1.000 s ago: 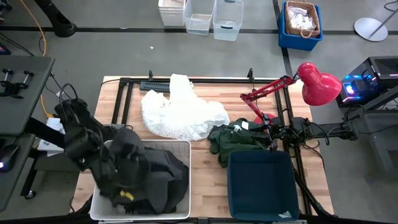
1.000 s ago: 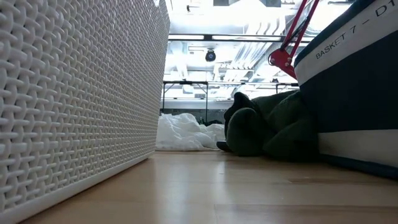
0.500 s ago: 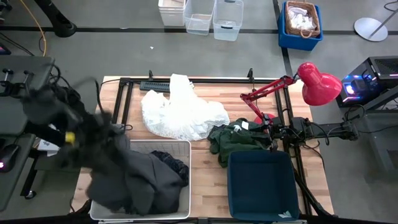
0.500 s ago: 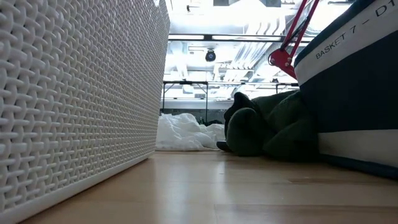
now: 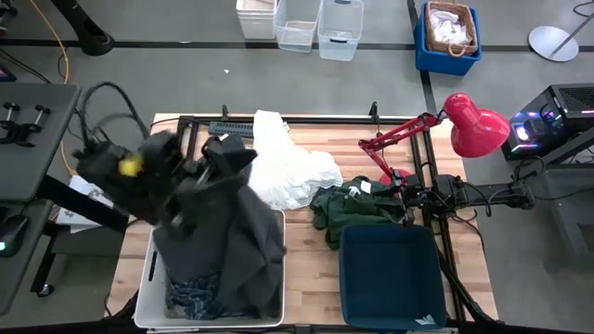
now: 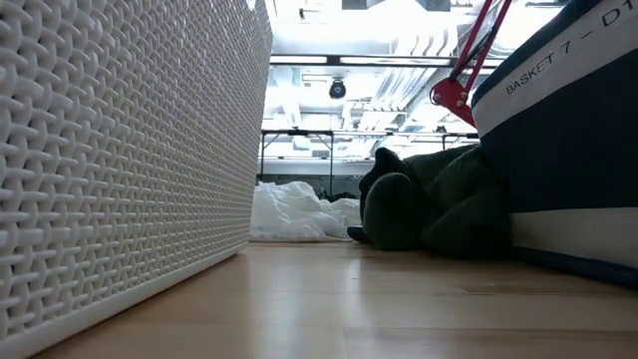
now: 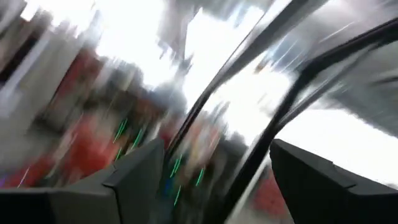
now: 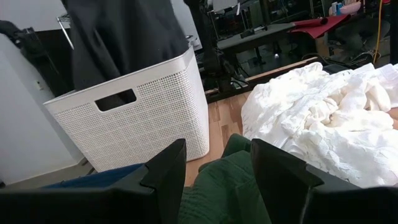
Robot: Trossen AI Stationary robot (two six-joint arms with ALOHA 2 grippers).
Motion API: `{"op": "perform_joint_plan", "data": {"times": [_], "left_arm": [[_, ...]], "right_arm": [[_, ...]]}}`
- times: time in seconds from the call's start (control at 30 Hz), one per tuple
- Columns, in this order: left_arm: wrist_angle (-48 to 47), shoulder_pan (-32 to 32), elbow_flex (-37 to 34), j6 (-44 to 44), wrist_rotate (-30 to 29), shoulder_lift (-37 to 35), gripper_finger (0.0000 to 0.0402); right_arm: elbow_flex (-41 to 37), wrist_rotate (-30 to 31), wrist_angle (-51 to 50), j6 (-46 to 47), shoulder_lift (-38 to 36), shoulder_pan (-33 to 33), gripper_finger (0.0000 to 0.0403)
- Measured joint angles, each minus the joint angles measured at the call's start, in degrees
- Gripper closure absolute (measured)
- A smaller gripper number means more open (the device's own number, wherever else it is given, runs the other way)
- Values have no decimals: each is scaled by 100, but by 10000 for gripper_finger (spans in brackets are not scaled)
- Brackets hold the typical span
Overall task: Sort clothes
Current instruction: Put the gray pants into the white bin
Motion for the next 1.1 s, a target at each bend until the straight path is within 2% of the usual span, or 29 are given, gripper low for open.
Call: {"op": "perform_joint_plan", "data": {"times": [0.1, 0.13, 0.17, 0.2, 0.3, 0.33, 0.37, 0.4, 0.47, 0.5, 0.53, 0.6, 0.63, 0.67, 0.73, 0.77, 0.8, 0.87, 0.93, 0.97, 1.03, 1.1], "left_arm": [[2184, -70, -2, 1674, 1882, 419, 119], [2519, -93, -5, 2153, 2346, 465, 119], [2535, -176, -7, 2656, 2369, 454, 119], [2369, -312, -6, 3160, 1948, 391, 119], [1670, -689, 22, 4594, -389, 261, 119], [1570, -773, 20, 5216, -927, 252, 119], [1645, -885, 8, 5759, -1185, 255, 119], [1894, -999, -13, 6079, -1207, 255, 119], [2319, -1139, -15, 6195, -713, 220, 119], [2286, -1169, 42, 6191, -708, 165, 119], [2030, -1213, 206, 6137, -1096, 132, 119], [1010, -1415, 635, 5940, -2385, 118, 119], [697, -1570, 833, 5776, -2575, 122, 119], [587, -1741, 945, 5597, -2289, 128, 119], [792, -2058, 964, 5544, -955, 109, 119], [1004, -2171, 951, 5581, -701, 111, 119], [1181, -2203, 960, 5621, -957, 103, 119], [1042, -2105, 994, 5703, -2389, 31, 119], [419, -1959, 945, 5412, -3700, 34, 119], [-62, -1927, 873, 5221, -4130, 59, 119], [-1071, -1961, 776, 4624, -4625, 123, 119], [-2431, -1962, 636, 3447, -4827, 126, 119]], "right_arm": [[0, 0, -2, 0, 0, 2, 224], [-2, 0, -2, 0, 0, 0, 224], [-1, 1, -2, 0, 0, 2, 224], [0, 0, 0, 0, 0, 2, 224], [-1, 0, -1, 0, 0, 0, 224], [-2, 1, -1, 0, 0, 1, 224], [-1, 1, -1, 0, 0, 0, 224], [-2, 1, -1, 0, 0, 2, 224], [-2, 2, 0, 0, 0, 0, 224], [-2, 0, 0, 0, 0, 1, 224], [0, 0, 0, 0, 0, 0, 224], [0, 0, -1, 0, 0, 1, 224], [0, 0, -1, 0, 0, 1, 224], [-1, 0, -1, 0, 0, 0, 224], [-2, 0, 0, 0, 0, 0, 224], [0, 0, -1, 0, 0, 1, 224], [0, 0, 0, 0, 0, 2, 224], [-2, 0, -2, 0, 0, 2, 224], [0, 0, 0, 0, -1, 1, 224], [-2, 2, 0, 0, -2, 1, 224], [0, 0, -2, 0, -2, 0, 224], [0, 0, 0, 0, -2, 0, 224]]}}
